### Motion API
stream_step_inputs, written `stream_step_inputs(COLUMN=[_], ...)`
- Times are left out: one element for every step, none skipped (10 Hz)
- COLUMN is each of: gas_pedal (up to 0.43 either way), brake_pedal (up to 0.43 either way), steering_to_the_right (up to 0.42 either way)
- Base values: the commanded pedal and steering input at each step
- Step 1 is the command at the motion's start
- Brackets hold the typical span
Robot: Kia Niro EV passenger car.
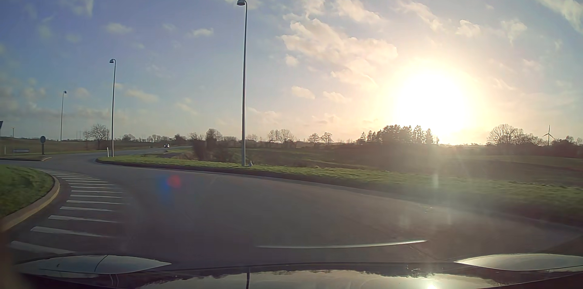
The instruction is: Follow the waypoints while adhering to traffic rules and regulations
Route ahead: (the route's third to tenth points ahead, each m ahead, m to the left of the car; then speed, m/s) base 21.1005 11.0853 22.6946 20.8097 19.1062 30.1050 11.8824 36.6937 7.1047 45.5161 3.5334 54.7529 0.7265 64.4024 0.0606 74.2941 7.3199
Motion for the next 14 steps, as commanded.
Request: stream_step_inputs(gas_pedal=[0.130,0.130,0.130,0.130,0.118,0.118,0.118,0.118,0.118,0.118,0.118,0.130,0.130,0.130], brake_pedal=[0.000,0.000,0.000,0.000,0.000,0.000,0.000,0.000,0.000,0.000,0.000,0.000,0.000,0.000], steering_to_the_right=[-0.209,-0.210,-0.214,-0.219,-0.223,-0.226,-0.227,-0.227,-0.227,-0.227,-0.228,-0.229,-0.230,-0.234])
